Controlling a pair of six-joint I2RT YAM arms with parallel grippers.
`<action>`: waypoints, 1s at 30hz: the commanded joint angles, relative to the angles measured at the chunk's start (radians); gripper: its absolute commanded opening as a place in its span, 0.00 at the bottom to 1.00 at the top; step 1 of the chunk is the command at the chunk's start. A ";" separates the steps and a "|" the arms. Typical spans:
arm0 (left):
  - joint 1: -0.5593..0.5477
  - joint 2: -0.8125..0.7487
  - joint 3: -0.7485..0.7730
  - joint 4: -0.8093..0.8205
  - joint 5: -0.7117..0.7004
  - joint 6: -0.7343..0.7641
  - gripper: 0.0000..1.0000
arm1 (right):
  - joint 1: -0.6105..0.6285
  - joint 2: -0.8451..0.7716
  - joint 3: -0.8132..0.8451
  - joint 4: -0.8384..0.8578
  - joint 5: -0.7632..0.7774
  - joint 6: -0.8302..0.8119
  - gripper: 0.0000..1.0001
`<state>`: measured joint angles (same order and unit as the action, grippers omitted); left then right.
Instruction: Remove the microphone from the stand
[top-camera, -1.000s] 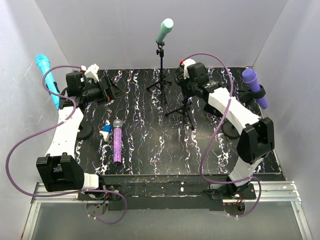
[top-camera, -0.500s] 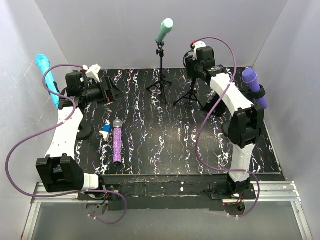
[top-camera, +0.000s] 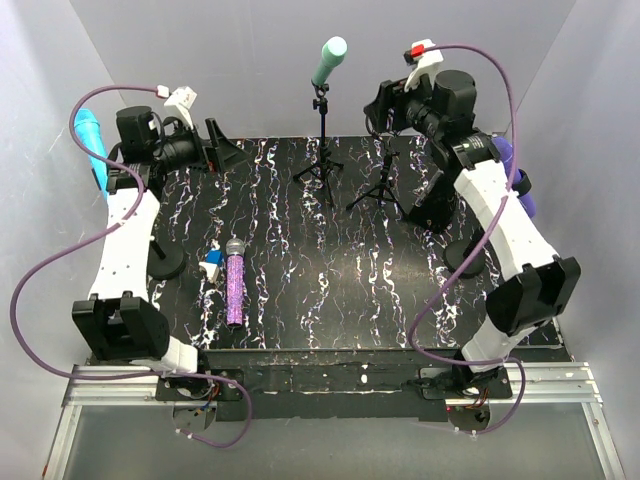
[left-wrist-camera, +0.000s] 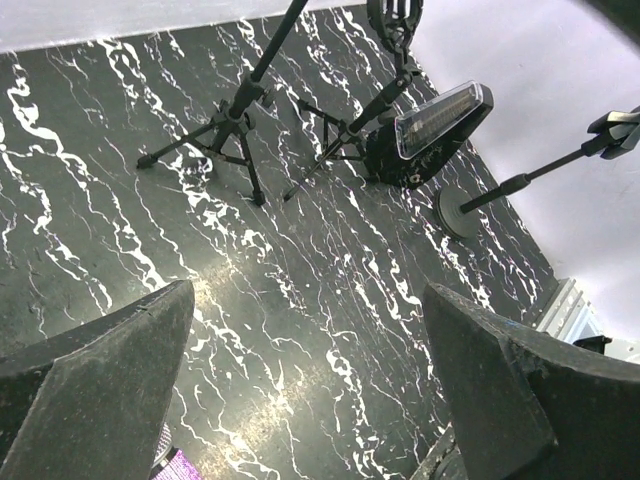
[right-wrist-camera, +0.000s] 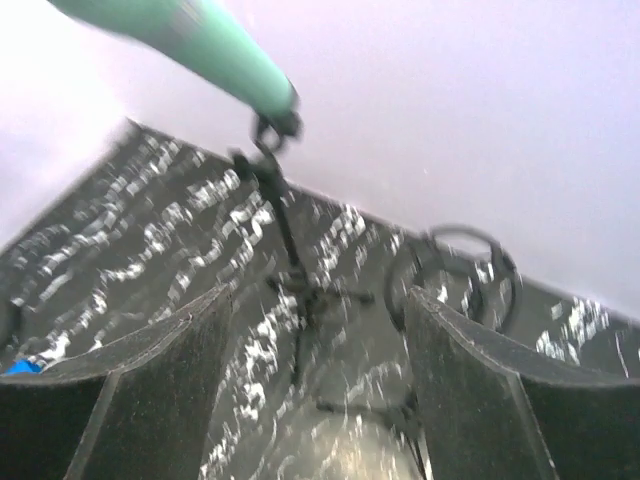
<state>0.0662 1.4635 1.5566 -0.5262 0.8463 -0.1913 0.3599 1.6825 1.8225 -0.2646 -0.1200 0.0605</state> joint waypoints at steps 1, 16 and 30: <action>0.003 0.021 0.026 -0.014 0.034 0.010 0.98 | 0.020 -0.031 -0.051 0.375 -0.133 0.029 0.77; 0.003 -0.081 -0.058 -0.040 0.016 0.016 0.98 | 0.145 0.201 0.251 0.541 0.040 -0.142 0.84; 0.000 -0.075 -0.067 -0.037 0.002 0.016 0.98 | 0.168 0.275 0.336 0.591 0.163 -0.111 0.48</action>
<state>0.0662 1.4330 1.5108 -0.5663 0.8459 -0.1898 0.5320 1.9911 2.1300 0.2653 0.0143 -0.0761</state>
